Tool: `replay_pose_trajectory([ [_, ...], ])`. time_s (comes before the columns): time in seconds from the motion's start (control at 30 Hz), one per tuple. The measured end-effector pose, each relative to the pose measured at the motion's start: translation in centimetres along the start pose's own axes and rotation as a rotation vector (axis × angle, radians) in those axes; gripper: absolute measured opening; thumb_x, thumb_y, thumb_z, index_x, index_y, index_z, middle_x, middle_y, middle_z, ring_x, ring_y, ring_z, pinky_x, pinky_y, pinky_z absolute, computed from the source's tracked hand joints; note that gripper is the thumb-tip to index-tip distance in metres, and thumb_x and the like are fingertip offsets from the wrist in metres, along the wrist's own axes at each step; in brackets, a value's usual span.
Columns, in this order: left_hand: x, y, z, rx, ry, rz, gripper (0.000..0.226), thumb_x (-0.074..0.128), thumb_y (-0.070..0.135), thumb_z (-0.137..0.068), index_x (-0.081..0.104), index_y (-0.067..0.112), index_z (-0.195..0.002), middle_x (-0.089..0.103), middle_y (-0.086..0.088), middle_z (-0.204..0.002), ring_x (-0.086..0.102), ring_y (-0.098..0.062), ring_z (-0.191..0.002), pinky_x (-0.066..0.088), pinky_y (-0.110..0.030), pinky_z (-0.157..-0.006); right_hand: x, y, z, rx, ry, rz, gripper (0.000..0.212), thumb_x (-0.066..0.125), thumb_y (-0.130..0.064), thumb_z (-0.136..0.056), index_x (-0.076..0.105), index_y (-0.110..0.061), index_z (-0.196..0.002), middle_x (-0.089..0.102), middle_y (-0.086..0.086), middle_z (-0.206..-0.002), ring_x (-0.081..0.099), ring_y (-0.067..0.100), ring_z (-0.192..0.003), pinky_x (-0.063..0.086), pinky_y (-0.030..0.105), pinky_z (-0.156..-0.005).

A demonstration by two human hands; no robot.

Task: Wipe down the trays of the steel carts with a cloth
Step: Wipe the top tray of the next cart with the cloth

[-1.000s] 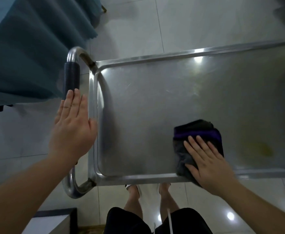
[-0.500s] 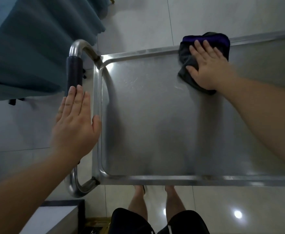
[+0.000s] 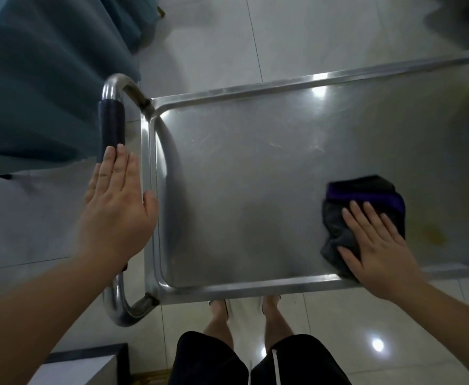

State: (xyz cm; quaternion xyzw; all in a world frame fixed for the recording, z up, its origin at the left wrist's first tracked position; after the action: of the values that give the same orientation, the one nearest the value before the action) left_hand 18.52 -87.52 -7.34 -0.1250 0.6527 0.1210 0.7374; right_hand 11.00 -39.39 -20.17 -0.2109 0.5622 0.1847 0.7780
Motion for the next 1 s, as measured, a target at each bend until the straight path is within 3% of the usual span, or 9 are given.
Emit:
replay_pose_trajectory([
  [0.13, 0.0, 0.1, 0.0, 0.008, 0.008, 0.046, 0.071, 0.024, 0.042, -0.107, 0.010, 0.008, -0.168, 0.001, -0.010, -0.177, -0.009, -0.017, -0.163, -0.005, -0.039, -0.131, 0.1, -1.7, 1.7, 0.105, -0.031, -0.006, 0.079, 0.020, -0.062, -0.103, 0.011, -0.018, -0.167, 0.007, 0.003, -0.175, 0.008, 0.027, -0.161, 0.011, 0.049, -0.129],
  [0.23, -0.3, 0.0, 0.0, 0.017, 0.007, 0.066, 0.071, 0.026, 0.039, -0.108, 0.008, 0.006, -0.168, 0.001, -0.012, -0.177, -0.008, -0.020, -0.163, -0.004, -0.041, -0.131, 0.8, -8.7, 0.7, 0.158, 0.031, -0.040, 0.082, 0.030, -0.060, -0.100, 0.018, -0.013, -0.166, 0.012, 0.008, -0.174, 0.007, 0.028, -0.161, 0.014, 0.053, -0.128],
  [0.37, -0.5, 0.2, 0.0, 0.022, 0.005, 0.072, 0.069, 0.030, 0.034, -0.110, 0.007, 0.005, -0.168, 0.000, -0.012, -0.177, -0.008, -0.021, -0.163, -0.003, -0.041, -0.132, 2.1, -22.7, -1.2, 0.071, 0.072, -0.138, 0.084, 0.046, -0.055, -0.096, 0.022, -0.013, -0.165, 0.013, 0.007, -0.174, 0.006, 0.027, -0.161, 0.015, 0.054, -0.127],
  [0.5, -0.6, 0.1, 0.0, 0.028, -0.001, 0.080, 0.070, 0.030, 0.035, -0.110, 0.006, 0.004, -0.168, -0.001, -0.012, -0.177, -0.009, -0.020, -0.163, -0.004, -0.040, -0.132, 2.8, -35.6, -4.1, -0.165, -0.014, -0.215, 0.078, 0.033, -0.055, -0.104, 0.009, -0.015, -0.167, -0.001, 0.003, -0.175, -0.010, 0.023, -0.160, 0.011, 0.053, -0.128],
  [0.6, -0.5, 0.1, 0.1, 0.054, 0.002, 0.065, 0.069, 0.028, 0.036, -0.110, 0.007, 0.003, -0.168, 0.000, -0.014, -0.177, -0.007, -0.022, -0.163, -0.001, -0.042, -0.133, 3.0, -39.1, -5.5, -0.335, -0.017, -0.197, 0.070, 0.023, -0.052, -0.108, 0.006, -0.017, -0.167, -0.002, 0.002, -0.175, -0.014, 0.021, -0.160, 0.006, 0.051, -0.129],
  [0.7, -0.4, 0.2, 0.1, 0.065, -0.002, 0.074, 0.069, 0.028, 0.036, -0.110, 0.008, 0.004, -0.168, 0.001, -0.013, -0.177, -0.007, -0.022, -0.163, -0.002, -0.042, -0.133, 2.9, -36.9, -5.3, -0.445, -0.042, -0.149, 0.071, 0.019, -0.056, -0.108, 0.004, -0.021, -0.167, -0.003, -0.002, -0.174, -0.015, 0.018, -0.159, -0.002, 0.047, -0.129],
  [0.8, -0.6, 0.1, 0.1, 0.066, -0.010, 0.106, 0.069, 0.029, 0.036, -0.110, 0.008, 0.005, -0.168, 0.000, -0.011, -0.177, -0.010, -0.019, -0.163, -0.006, -0.039, -0.132, 2.5, -30.9, -4.1, -0.421, -0.012, -0.121, 0.075, 0.031, -0.061, -0.104, 0.013, -0.025, -0.167, 0.006, -0.005, -0.174, -0.005, 0.015, -0.160, 0.001, 0.044, -0.130],
  [0.9, -0.8, 0.0, 0.1, 0.058, -0.020, 0.149, 0.068, 0.028, 0.036, -0.111, 0.005, 0.008, -0.168, -0.002, -0.008, -0.177, -0.012, -0.017, -0.162, -0.006, -0.039, -0.132, 1.2, -20.2, -3.7, -0.228, 0.036, -0.106, 0.079, 0.041, -0.061, -0.098, 0.019, -0.027, -0.166, 0.013, -0.005, -0.173, 0.010, 0.019, -0.160, 0.013, 0.047, -0.129],
  [1.0, -0.8, 0.0, 0.1, 0.055, -0.021, 0.178, 0.068, 0.025, 0.037, -0.111, 0.004, 0.008, -0.168, -0.002, -0.007, -0.178, -0.012, -0.016, -0.162, -0.007, -0.038, -0.132, -0.9, -9.8, -4.5, 0.122, 0.062, -0.103, 0.077, 0.034, -0.058, -0.100, 0.022, -0.019, -0.165, 0.018, 0.004, -0.172, 0.018, 0.029, -0.159, 0.021, 0.056, -0.125],
])
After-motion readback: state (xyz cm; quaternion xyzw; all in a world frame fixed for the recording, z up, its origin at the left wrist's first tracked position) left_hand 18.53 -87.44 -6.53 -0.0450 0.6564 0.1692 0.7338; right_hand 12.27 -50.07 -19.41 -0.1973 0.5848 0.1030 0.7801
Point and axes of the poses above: each hand's wrist, its own z-axis away from the middle knuckle, its own x-axis out of the palm, y = z × x, the point moved 4 cm from there along -z, towards the middle knuckle
